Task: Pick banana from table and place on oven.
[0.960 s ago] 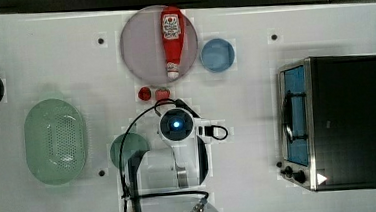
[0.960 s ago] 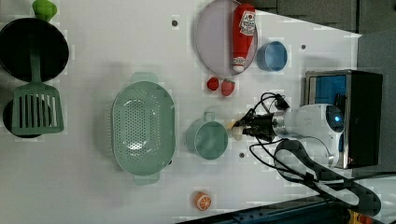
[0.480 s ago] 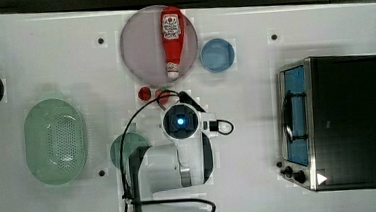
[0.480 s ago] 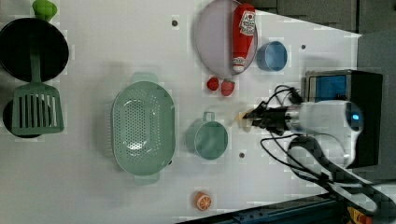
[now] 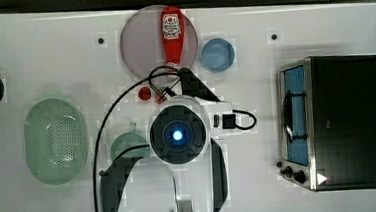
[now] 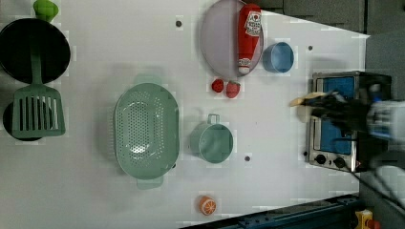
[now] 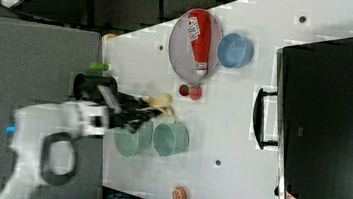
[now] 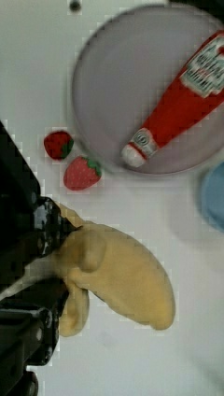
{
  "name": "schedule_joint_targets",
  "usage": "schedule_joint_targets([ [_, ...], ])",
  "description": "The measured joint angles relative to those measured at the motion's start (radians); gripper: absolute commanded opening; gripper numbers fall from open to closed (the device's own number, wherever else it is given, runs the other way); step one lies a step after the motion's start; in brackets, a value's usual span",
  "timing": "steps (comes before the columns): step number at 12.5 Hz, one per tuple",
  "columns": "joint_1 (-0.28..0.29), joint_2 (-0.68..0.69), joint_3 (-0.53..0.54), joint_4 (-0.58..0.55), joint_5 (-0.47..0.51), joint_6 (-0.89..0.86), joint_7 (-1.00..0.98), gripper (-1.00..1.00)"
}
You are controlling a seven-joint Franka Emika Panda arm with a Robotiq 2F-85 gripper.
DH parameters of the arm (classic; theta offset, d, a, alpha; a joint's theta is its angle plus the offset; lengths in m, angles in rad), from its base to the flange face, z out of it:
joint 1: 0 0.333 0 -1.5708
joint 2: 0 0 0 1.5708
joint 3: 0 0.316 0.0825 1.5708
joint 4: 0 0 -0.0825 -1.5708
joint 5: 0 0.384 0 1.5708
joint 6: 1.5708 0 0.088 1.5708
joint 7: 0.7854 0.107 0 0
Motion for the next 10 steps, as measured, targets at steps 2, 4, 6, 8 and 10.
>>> schedule_joint_targets([
  [2,0.01,-0.053,-0.018,0.117,0.01,-0.216,0.0,-0.5],
  [4,0.009,-0.07,-0.039,0.25,0.012,-0.4,0.001,-0.5],
  [6,0.011,-0.073,-0.061,0.335,0.026,-0.492,-0.001,-0.5],
  [8,0.014,-0.065,-0.087,0.387,0.026,-0.535,-0.031,-0.5],
  [10,0.02,-0.041,-0.151,0.437,-0.005,-0.55,-0.105,-0.5],
])
